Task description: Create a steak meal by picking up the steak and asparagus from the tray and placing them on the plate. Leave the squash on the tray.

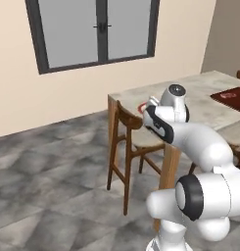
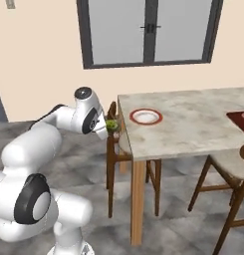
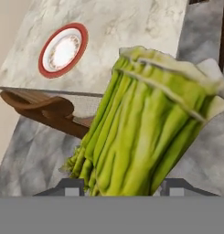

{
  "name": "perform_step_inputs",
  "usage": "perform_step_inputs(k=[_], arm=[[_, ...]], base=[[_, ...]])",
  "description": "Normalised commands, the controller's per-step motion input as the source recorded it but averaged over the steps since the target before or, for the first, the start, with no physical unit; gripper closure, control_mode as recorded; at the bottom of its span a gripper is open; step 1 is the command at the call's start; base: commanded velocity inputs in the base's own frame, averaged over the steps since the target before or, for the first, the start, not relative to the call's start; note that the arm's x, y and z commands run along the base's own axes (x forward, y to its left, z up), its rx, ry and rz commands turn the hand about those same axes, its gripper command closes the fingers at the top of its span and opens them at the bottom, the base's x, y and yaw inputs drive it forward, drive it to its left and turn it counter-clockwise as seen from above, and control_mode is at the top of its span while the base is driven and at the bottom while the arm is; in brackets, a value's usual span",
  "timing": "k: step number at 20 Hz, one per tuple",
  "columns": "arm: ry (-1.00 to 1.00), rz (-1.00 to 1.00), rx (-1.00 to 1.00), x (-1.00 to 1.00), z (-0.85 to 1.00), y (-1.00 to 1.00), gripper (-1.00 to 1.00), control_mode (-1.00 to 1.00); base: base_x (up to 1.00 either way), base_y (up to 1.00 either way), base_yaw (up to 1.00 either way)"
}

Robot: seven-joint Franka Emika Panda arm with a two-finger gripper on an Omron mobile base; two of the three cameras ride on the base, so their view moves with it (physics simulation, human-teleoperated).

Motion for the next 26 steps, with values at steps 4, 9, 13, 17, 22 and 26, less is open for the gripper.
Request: perform_step_inputs(k=[4, 9, 13, 17, 22, 26], arm=[[0.0, 0.0, 0.0, 0.0, 0.0, 0.0, 1.0, 1.0], [0.0, 0.0, 0.0, 0.0, 0.0, 0.0, 1.0, 1.0], [0.0, 0.0, 0.0, 0.0, 0.0, 0.0, 1.0, 1.0], [0.0, 0.0, 0.0, 0.0, 0.0, 0.0, 1.0, 1.0], [0.0, 0.0, 0.0, 0.0, 0.0, 0.0, 1.0, 1.0], [0.0, 0.0, 0.0, 0.0, 0.0, 0.0, 1.0, 1.0]], base=[[0.65, 0.63, -0.46], [0.56, 0.72, -0.46], [0.39, 0.78, -0.5], [0.38, 0.72, -0.52], [0.36, 0.67, -0.52], [0.34, 0.56, -0.52]])
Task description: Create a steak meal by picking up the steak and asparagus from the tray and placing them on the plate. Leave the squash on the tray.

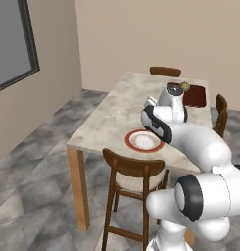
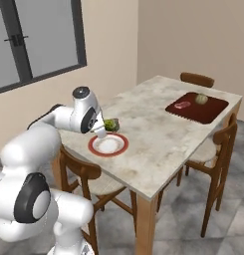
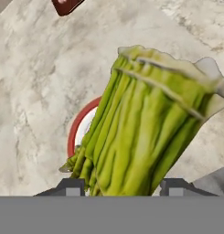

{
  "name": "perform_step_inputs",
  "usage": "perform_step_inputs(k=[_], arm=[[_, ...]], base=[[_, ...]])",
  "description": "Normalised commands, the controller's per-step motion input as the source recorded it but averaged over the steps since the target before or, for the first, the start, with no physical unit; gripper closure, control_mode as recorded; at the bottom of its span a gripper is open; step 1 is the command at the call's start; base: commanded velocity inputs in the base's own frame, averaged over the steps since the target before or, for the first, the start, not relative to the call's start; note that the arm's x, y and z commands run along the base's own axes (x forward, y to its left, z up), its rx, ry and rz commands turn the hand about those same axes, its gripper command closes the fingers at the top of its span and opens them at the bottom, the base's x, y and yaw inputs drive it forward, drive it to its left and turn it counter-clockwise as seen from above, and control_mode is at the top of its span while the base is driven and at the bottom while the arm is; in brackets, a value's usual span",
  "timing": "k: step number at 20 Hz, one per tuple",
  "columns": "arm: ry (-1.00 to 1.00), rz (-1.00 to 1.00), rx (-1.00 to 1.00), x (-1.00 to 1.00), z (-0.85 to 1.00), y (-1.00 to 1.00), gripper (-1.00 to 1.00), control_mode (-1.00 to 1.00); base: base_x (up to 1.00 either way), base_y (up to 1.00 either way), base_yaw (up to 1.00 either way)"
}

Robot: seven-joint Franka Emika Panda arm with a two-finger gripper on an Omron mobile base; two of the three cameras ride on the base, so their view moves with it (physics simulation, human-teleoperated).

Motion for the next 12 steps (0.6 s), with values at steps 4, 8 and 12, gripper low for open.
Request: perform_step_inputs(k=[4, 8, 12], arm=[[-0.03, -0.32, -0.01, 0.34, -0.23, 0.22, 1.0, -1.0], [0.0, -0.25, 0.0, 0.54, -0.41, 0.07, 1.0, -1.0], [0.0, -0.11, 0.0, 0.52, -0.41, 0.02, 1.0, -1.0]], base=[[0.1, 0.12, -0.12], [0.0, 0.0, 0.0], [0.0, 0.0, 0.0]])
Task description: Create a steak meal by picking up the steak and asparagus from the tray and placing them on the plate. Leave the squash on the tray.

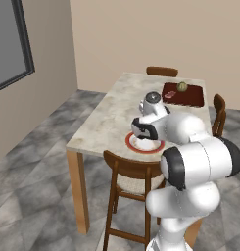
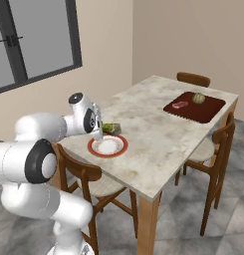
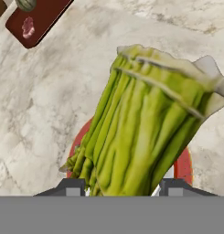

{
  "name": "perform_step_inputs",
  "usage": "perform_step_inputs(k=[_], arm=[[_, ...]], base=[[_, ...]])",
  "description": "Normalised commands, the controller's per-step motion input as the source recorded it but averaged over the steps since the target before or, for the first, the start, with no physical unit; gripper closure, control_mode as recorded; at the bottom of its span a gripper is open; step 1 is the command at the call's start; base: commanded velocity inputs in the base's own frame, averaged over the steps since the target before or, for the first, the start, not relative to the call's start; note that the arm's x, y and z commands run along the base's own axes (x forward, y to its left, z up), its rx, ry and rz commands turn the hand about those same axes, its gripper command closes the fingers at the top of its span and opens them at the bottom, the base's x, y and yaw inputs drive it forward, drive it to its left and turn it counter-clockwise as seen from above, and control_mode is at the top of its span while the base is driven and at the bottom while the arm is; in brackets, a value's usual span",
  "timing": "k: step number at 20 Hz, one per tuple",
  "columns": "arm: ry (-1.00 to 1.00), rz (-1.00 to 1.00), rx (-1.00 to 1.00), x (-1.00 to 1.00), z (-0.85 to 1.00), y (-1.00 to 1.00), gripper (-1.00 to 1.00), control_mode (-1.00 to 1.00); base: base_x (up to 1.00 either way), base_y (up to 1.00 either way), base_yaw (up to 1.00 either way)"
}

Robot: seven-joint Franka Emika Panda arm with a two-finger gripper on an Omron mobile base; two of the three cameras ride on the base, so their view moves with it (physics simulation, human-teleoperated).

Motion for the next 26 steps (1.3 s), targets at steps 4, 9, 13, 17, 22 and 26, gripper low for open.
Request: perform_step_inputs(k=[4, 9, 13, 17, 22, 26], arm=[[0.0, -0.03, 0.01, 0.54, -0.42, 0.0, 1.0, -1.0], [0.0, 0.0, 0.05, 0.48, -0.36, 0.0, 1.0, -1.0], [0.0, 0.0, 0.15, 0.44, -0.26, 0.0, 1.0, -1.0], [0.0, 0.0, 0.17, 0.33, -0.26, 0.0, 1.0, -1.0], [0.0, 0.0, 0.09, 0.18, -0.22, -0.01, 1.0, -1.0], [0.0, 0.0, 0.03, 0.31, -0.21, -0.02, 1.0, -1.0]], base=[[0.0, 0.0, 0.0], [0.0, 0.0, 0.0], [0.0, 0.0, 0.0], [0.0, 0.0, 0.0], [0.0, 0.0, 0.0], [0.0, 0.0, 0.0]])
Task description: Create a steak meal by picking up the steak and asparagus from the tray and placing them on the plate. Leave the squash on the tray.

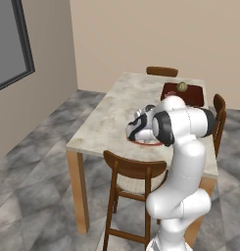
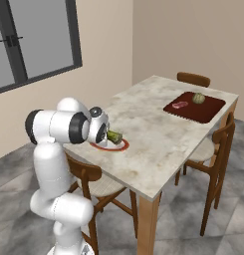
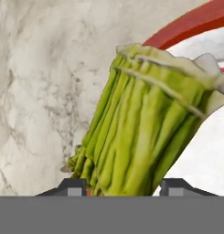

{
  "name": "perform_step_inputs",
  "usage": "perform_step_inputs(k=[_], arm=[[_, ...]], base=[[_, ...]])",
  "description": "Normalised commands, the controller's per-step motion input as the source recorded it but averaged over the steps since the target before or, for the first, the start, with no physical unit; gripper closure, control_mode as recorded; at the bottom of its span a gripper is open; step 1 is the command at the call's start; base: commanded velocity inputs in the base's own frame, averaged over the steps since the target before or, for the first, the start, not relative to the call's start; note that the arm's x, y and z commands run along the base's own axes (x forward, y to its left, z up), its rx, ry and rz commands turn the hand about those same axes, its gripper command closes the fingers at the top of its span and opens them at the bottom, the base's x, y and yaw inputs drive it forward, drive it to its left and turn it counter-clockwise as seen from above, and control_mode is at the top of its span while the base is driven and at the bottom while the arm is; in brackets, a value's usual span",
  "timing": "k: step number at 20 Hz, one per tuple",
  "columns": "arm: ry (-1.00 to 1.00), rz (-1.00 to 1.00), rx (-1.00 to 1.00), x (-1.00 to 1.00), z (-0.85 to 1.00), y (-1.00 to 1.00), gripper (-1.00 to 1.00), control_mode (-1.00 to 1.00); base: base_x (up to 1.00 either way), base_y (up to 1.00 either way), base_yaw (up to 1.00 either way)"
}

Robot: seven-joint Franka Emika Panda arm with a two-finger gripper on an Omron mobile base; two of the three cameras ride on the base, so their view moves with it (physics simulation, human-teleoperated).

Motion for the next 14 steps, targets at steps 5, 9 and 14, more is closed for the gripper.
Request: perform_step_inputs(k=[5, 9, 14], arm=[[0.0, 0.0, 0.03, 0.39, -0.23, -0.06, 1.0, -1.0], [0.0, 0.0, 0.01, 0.2, -0.16, -0.01, -1.0, -1.0], [-0.12, -0.05, 0.0, -0.28, 0.0, 0.0, -1.0, -1.0]], base=[[0.0, 0.0, 0.0], [0.0, 0.0, 0.0], [0.0, 0.0, 0.0]])
